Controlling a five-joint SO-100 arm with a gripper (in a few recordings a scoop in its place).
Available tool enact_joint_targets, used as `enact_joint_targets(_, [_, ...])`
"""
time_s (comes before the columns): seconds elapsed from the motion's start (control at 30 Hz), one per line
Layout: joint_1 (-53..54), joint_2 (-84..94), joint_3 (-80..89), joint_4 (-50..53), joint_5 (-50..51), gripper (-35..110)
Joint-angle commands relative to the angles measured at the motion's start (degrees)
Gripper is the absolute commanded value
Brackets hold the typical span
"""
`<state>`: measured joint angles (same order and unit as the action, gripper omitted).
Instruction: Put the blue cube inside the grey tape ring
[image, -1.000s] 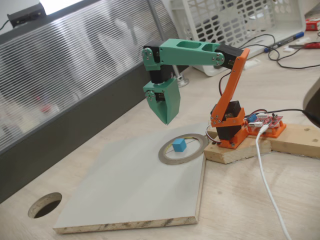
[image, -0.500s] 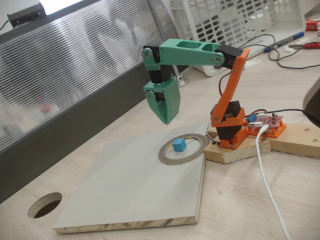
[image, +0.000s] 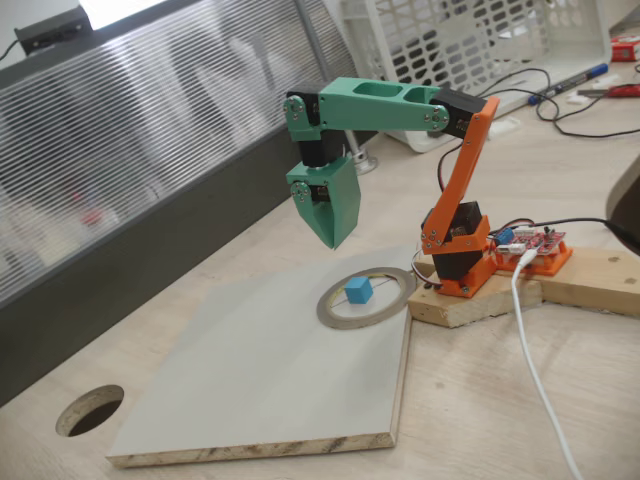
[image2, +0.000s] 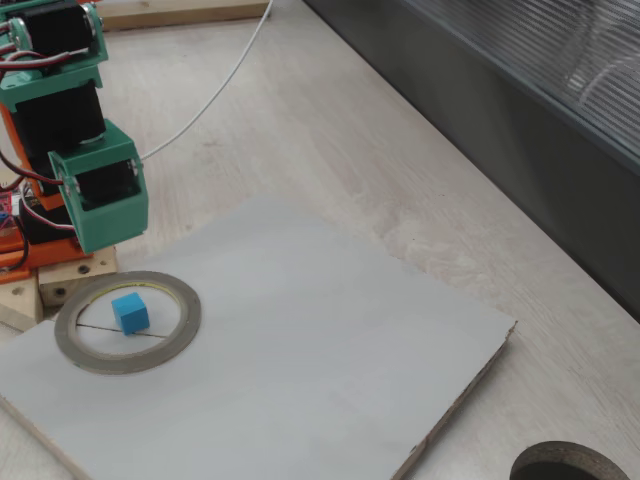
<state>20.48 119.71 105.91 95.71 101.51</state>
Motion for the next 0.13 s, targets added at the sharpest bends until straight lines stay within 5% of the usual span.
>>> enact_joint_targets(0.0, [0.4,0.8,-0.2,0.5,1.1,-1])
enact_joint_targets(0.1, [0.4,0.8,-0.2,0.5,1.1,-1])
